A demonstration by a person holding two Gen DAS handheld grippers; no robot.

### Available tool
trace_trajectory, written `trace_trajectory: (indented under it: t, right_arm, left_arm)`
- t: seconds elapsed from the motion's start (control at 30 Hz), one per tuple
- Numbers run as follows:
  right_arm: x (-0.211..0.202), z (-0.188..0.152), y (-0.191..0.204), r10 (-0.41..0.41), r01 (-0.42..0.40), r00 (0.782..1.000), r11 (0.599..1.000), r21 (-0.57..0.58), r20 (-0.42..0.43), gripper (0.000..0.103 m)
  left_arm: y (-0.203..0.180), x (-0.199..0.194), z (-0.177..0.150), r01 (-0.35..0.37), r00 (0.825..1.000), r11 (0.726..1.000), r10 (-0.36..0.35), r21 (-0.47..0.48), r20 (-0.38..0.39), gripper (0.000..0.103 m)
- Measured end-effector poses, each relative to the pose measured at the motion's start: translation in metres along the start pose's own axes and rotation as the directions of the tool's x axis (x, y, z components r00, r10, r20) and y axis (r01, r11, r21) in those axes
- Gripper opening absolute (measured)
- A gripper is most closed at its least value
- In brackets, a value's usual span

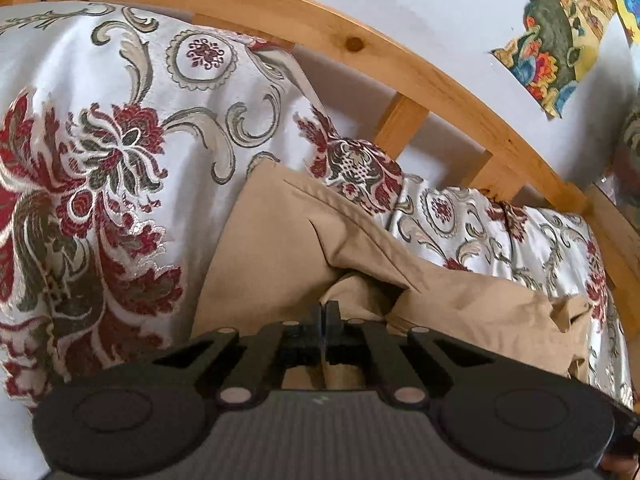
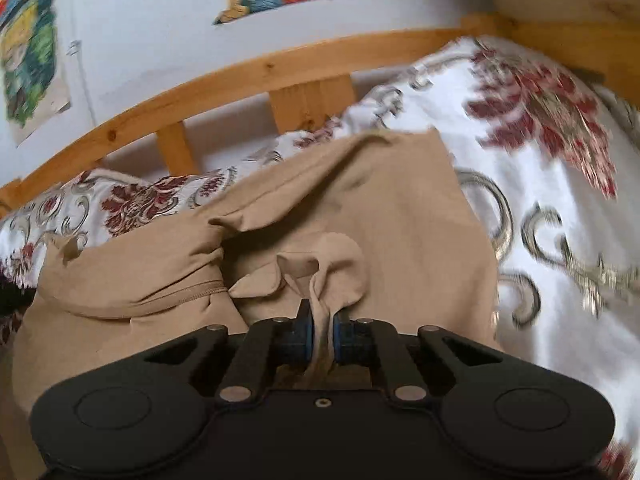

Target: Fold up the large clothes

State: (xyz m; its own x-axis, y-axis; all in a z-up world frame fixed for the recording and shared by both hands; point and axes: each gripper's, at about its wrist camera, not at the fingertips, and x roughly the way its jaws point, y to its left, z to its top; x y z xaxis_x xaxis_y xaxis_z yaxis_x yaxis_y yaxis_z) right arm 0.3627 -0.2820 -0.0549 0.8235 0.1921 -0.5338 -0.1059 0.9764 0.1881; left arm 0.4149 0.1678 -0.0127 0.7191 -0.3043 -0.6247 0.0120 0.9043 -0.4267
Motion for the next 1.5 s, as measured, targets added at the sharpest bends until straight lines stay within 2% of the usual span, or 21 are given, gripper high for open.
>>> trace_trajectory:
  t: [0.13,0.2,0.27,0.33,0.4,0.43,0.5,0.6,0.63,0.67,0.8,0.87,0.9,0.97,1.0,1.07,1.17,1.23,1.33,1.4,1.5]
  right_arm:
    - [-0.021,0.006,-0.009,-0.032,0.032,0.999,0.999,-0.001,0.004,0.039]
    - [-0.033,0.008,-0.005,-0.059,0.061,0.997,0.998,-0.034,0.04,0.047]
    - [-0.039,0.011,0.003,-0.061,0.066,0.995,0.996,-0.058,0.083,0.049]
    - [-0.036,0.015,0.014,-0.001,0.008,0.996,0.997,-0.071,0.089,0.049]
    - [-0.029,0.017,0.029,0.059,-0.052,0.995,0.995,-0.09,0.079,0.05]
    - [-0.023,0.019,0.037,0.086,-0.079,0.994,0.991,-0.107,0.068,0.049]
    - [-0.009,0.022,0.046,0.087,-0.082,0.996,0.988,-0.131,0.035,0.047]
    - [0.016,0.021,0.051,0.023,-0.02,1.0,0.976,-0.217,0.008,0.047]
    - [0.022,0.02,0.048,0.022,-0.02,1.0,0.975,-0.22,0.003,0.047]
    - [0.028,0.019,0.045,0.025,-0.024,1.0,0.975,-0.219,0.002,0.047]
    - [0.033,0.007,0.029,0.074,-0.073,0.997,0.991,-0.113,0.006,0.05]
    - [0.021,0.008,0.028,0.073,-0.072,0.997,0.995,-0.07,0.01,0.051]
    - [0.01,0.008,0.034,0.062,-0.058,0.998,0.994,-0.095,0.033,0.052]
    - [-0.011,0.005,0.05,0.056,-0.042,0.996,0.983,-0.176,0.074,0.058]
    - [-0.023,-0.001,0.059,0.072,-0.049,0.993,0.973,-0.227,0.097,0.061]
    - [-0.036,-0.012,0.071,0.09,-0.06,0.992,0.954,-0.294,0.09,0.07]
    - [-0.031,-0.04,0.077,0.033,-0.028,0.999,0.927,-0.374,0.009,0.069]
    - [-0.02,-0.052,0.07,0.007,-0.022,0.999,0.933,-0.359,-0.044,0.069]
    - [-0.009,-0.051,0.058,0.029,-0.051,0.996,0.957,-0.287,-0.079,0.077]
    - [-0.011,-0.047,0.052,0.048,-0.07,0.994,0.965,-0.252,-0.093,0.078]
    - [-0.024,-0.043,0.044,0.076,-0.093,0.993,0.976,-0.195,-0.095,0.081]
  left_arm:
    - [-0.005,-0.019,-0.007,-0.061,0.998,0.997,0.06,0.036,0.021,0.034]
    - [-0.01,-0.031,-0.012,-0.059,0.996,0.996,0.054,0.067,0.076,0.034]
    - [-0.02,-0.036,-0.014,-0.001,0.993,0.997,-0.008,0.079,0.117,0.034]
    - [-0.037,-0.037,-0.015,0.055,0.985,0.992,-0.073,0.116,0.154,0.034]
    - [-0.057,-0.031,-0.019,0.078,0.983,0.978,-0.108,0.196,0.148,0.034]
    - [-0.068,-0.023,-0.022,0.073,0.987,0.967,-0.106,0.246,0.124,0.034]
    - [-0.084,-0.006,-0.03,-0.003,0.993,0.944,-0.037,0.33,0.116,0.03]
    - [-0.083,0.014,-0.038,-0.031,0.995,0.941,-0.003,0.336,0.1,0.021]
    - [-0.081,0.018,-0.04,-0.041,0.995,0.942,0.008,0.334,0.101,0.014]
    - [-0.079,0.023,-0.044,-0.055,0.995,0.94,0.024,0.338,0.095,0.009]
    - [-0.08,0.024,-0.054,-0.08,0.995,0.922,0.054,0.38,0.079,0.009]
    - [-0.082,0.01,-0.054,-0.065,0.997,0.922,0.043,0.382,0.064,0.018]
    - [-0.082,0.001,-0.054,-0.034,0.998,0.924,0.014,0.381,0.056,0.022]
    - [-0.081,-0.019,-0.058,0.028,0.997,0.936,-0.053,0.35,0.064,0.044]
    - [-0.08,-0.026,-0.061,0.054,0.995,0.94,-0.08,0.336,0.064,0.048]
    - [-0.082,-0.03,-0.07,0.082,0.995,0.936,-0.096,0.341,0.024,0.049]
    - [-0.088,-0.018,-0.086,0.009,1.0,0.915,0.003,0.402,-0.03,0.045]
    - [-0.09,-0.006,-0.093,-0.038,0.996,0.906,0.069,0.422,-0.059,0.043]
    - [-0.089,0.002,-0.096,-0.045,0.993,0.894,0.087,0.445,-0.074,0.043]
    - [-0.088,-0.002,-0.091,-0.033,0.992,0.906,0.083,0.422,-0.1,0.046]
    - [-0.084,-0.016,-0.084,-0.009,0.992,0.934,0.054,0.358,-0.116,0.068]
